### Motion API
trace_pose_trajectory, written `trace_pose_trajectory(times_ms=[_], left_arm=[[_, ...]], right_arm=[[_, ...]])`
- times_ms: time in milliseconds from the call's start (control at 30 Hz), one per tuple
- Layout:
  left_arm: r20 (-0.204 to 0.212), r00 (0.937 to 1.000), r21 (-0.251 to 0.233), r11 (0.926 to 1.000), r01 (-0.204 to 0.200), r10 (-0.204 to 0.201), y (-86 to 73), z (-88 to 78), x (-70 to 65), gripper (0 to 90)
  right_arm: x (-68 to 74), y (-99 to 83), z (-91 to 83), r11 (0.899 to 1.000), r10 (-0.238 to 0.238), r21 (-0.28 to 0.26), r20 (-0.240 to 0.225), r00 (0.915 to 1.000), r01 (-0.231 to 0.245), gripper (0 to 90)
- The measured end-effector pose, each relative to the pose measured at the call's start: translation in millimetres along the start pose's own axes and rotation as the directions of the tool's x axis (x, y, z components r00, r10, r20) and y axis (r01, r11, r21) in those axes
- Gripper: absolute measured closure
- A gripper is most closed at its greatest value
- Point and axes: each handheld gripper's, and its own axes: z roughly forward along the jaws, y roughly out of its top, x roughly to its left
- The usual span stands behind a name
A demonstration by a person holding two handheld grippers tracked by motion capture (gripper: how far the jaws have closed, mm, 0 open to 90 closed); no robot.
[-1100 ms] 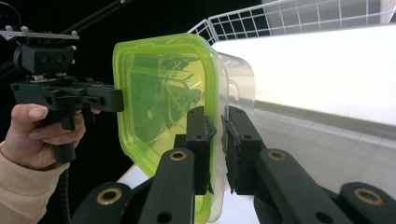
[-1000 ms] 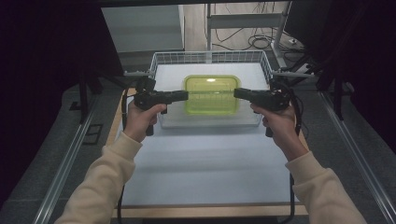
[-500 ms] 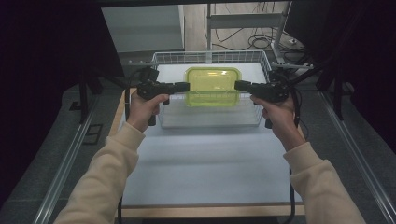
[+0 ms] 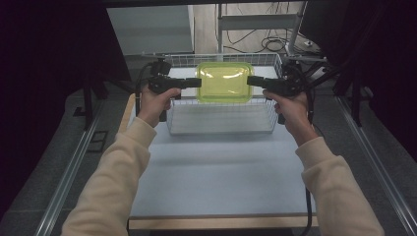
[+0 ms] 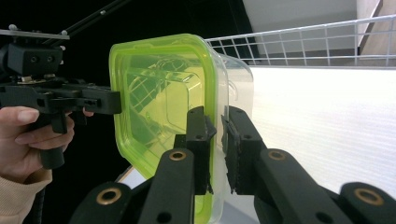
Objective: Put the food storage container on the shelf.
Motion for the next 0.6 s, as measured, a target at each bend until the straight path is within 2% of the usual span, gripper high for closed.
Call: trace_pose_trajectory(times_ms=[367,600], left_arm=[[-0.022,0.9995,0.013,0.9996,0.025,-0.025,5.1,9.8,9.1,81.0],[-0.032,0.9975,0.03,0.9975,0.063,-0.062,5.4,19.5,22.5,80.9]], right_arm=[[-11.8,5.0,11.2,1.0,0.028,-0.005,0.024,0.9993,-0.028,80.5],[-18.7,4.8,21.5,0.999,0.047,0.007,0.054,0.9975,-0.047,80.4]])
